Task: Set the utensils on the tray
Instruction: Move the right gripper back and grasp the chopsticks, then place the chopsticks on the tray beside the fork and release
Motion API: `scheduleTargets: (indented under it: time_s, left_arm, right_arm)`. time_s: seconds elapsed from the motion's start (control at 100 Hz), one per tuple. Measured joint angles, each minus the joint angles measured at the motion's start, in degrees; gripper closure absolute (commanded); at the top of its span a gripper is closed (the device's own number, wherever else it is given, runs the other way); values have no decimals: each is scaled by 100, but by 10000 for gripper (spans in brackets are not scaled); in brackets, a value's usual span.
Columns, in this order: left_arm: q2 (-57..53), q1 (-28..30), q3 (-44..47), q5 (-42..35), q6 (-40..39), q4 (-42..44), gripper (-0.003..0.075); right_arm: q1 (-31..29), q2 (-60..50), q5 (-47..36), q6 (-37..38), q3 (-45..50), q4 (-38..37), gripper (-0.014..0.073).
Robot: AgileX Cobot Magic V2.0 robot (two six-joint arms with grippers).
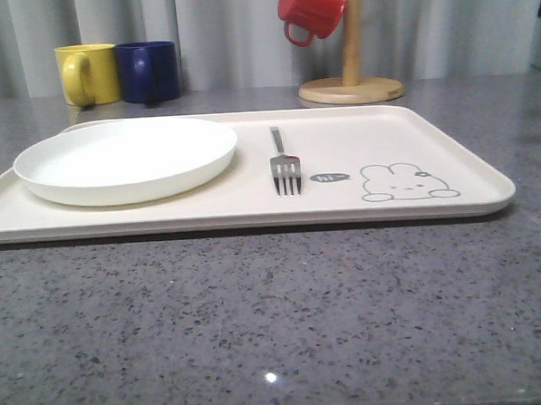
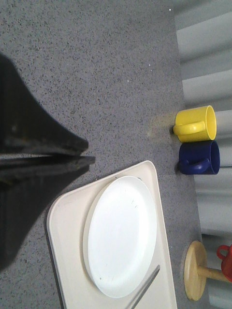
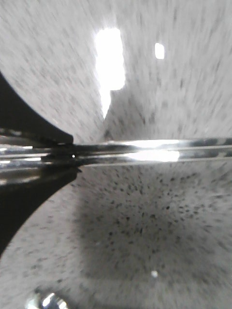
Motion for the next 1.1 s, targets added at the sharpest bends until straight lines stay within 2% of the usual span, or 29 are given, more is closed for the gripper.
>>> scheduleTargets:
  time_s: [0.16, 0.32, 0.52, 0.66, 0.82, 1.0, 1.1]
  left_arm:
    - [0, 0, 0, 0, 0, 0, 739]
    - [0, 0, 0, 0, 0, 0, 739]
    - [0, 0, 0, 0, 0, 0, 739]
    - [0, 0, 0, 0, 0, 0, 739]
    - [0, 0, 0, 0, 0, 0, 739]
    - [0, 0, 0, 0, 0, 0, 739]
    - [0, 0, 0, 0, 0, 0, 739]
  right_arm:
    - [353, -492, 84, 0, 0, 161, 675]
    - [1072, -608, 94, 111, 0, 448, 674]
    - [2188, -431, -23, 760, 0, 578, 674]
    - [2702, -22, -369, 1438, 0, 601, 674]
    - [2967, 440, -787, 2126, 0, 614, 674]
    - [2987, 610, -942, 2306, 0, 589, 670]
    - [2987, 610, -942, 2329, 0, 551, 597]
